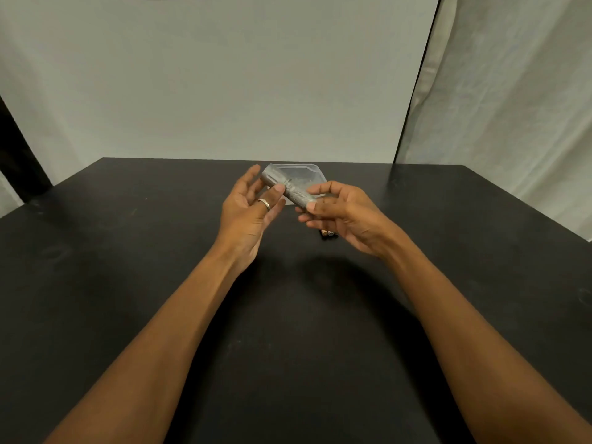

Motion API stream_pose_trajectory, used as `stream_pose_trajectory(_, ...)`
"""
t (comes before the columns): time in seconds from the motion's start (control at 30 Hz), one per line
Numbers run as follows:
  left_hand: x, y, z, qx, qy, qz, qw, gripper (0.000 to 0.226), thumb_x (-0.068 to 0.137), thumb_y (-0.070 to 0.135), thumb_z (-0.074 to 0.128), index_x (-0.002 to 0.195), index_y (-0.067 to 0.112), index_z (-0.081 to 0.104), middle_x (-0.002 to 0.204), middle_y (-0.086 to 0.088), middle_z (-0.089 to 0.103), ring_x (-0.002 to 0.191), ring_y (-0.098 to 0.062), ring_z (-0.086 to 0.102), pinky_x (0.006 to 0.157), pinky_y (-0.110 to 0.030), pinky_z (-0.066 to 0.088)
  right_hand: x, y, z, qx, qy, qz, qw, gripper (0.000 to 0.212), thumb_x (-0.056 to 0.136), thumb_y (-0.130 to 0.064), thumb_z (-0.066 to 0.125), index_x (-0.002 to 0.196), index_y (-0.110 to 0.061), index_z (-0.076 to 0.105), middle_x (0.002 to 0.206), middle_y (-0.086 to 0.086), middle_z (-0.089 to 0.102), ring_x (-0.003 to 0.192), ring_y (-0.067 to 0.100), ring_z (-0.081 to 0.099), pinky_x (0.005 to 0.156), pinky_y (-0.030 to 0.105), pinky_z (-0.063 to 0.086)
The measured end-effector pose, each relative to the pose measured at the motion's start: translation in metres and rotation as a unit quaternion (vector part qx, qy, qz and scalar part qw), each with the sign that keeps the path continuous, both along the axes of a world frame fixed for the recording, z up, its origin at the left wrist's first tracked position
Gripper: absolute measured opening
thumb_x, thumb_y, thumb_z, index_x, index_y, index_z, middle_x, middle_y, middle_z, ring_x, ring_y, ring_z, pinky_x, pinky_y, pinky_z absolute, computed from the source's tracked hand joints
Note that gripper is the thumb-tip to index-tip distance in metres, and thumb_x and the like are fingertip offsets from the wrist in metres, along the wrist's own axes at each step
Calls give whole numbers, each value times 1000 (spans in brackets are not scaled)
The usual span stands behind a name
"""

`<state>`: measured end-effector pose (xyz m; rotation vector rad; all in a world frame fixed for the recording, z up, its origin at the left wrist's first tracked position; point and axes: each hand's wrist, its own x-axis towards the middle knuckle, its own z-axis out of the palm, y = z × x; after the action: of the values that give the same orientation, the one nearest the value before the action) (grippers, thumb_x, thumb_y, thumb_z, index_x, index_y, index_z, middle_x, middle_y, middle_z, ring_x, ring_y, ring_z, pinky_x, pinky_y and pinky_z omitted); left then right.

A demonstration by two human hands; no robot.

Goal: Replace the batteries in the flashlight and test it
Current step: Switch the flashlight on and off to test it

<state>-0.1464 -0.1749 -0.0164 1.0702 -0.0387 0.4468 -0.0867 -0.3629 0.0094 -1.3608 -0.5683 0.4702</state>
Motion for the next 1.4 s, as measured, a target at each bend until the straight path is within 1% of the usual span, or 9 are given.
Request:
stream_pose_trajectory(0.13, -1, -4, -2, 45, 40, -24, 998, 22, 103, 23, 58, 122, 19, 68, 121, -7, 74, 111, -20, 71, 83, -25, 58, -12, 12, 2, -38, -103, -1, 994, 42, 89, -15, 79, 127, -16, 63, 98, 22, 77, 84, 26, 77, 73, 29, 62)
stream_pose_trajectory(0.3, -1, -4, 1, 25, 85, -27, 996, 24, 104, 27, 56, 117, 13, 71, 92, -6, 77, 77, -13, 73, 67, -25, 60, -20, 17, 2, -48, -141, 38, 988, 41, 90, -14, 78, 129, -24, 70, 98, 20, 77, 94, 26, 77, 80, 29, 61)
stream_pose_trajectory(0.5, 1, -3, 1, -17, 129, -28, 991, 35, 101, 28, 61, 120, -1, 68, 90, -12, 73, 77, -18, 71, 74, -31, 58, -17, 21, -3, -83, -183, 44, 979, 44, 97, -2, 66, 139, -17, 62, 105, 21, 76, 99, 28, 76, 89, 36, 62)
stream_pose_trajectory(0.73, 9, 0, 0, 0, 154, -32, 988, 26, 99, 30, 64, 101, 6, 74, 78, -6, 74, 67, -16, 71, 65, -33, 60, -21, 31, -24, -151, -353, -88, 919, 45, 93, -17, 64, 136, -31, 65, 98, 4, 79, 84, 23, 75, 84, 42, 62)
stream_pose_trajectory(0.83, 11, 2, -1, 8, 165, -31, 986, 27, 98, 28, 66, 103, 3, 73, 88, -11, 75, 77, -21, 72, 73, -37, 61, -23, 32, -32, -151, -370, -94, 912, 48, 93, -18, 63, 139, -29, 63, 99, 1, 79, 84, 22, 75, 84, 38, 62)
stream_pose_trajectory(0.97, 9, 1, -1, 4, 175, -38, 984, 35, 98, 22, 65, 113, -9, 68, 97, -18, 71, 86, -28, 71, 78, -42, 61, -20, 30, -38, -167, -362, -91, 912, 50, 92, -18, 64, 141, -29, 61, 102, 7, 79, 86, 33, 74, 87, 47, 60)
stream_pose_trajectory(1.07, 9, 2, 0, -3, 182, -43, 982, 34, 99, 20, 64, 114, -11, 67, 102, -21, 70, 91, -31, 71, 84, -45, 60, -20, 31, -40, -174, -383, -100, 902, 51, 90, -21, 64, 139, -32, 61, 94, 5, 79, 74, 25, 73, 79, 38, 61)
stream_pose_trajectory(1.17, 9, 2, 0, -1, 183, -47, 982, 25, 99, 17, 64, 104, -6, 70, 97, -20, 71, 82, -27, 73, 72, -38, 65, -18, 32, -42, -172, -399, -117, 893, 51, 85, -26, 64, 135, -33, 65, 77, -2, 75, 57, 2, 56, 66, 24, 55)
stream_pose_trajectory(1.4, 14, 2, -3, 9, 197, -32, 980, 19, 99, 15, 64, 95, -2, 72, 85, -15, 71, 79, -26, 70, 81, -43, 61, -17, 34, -44, -162, -405, -138, 889, 49, 80, -27, 64, 129, -27, 71, 70, 2, 69, 57, -1, 52, 66, 24, 55)
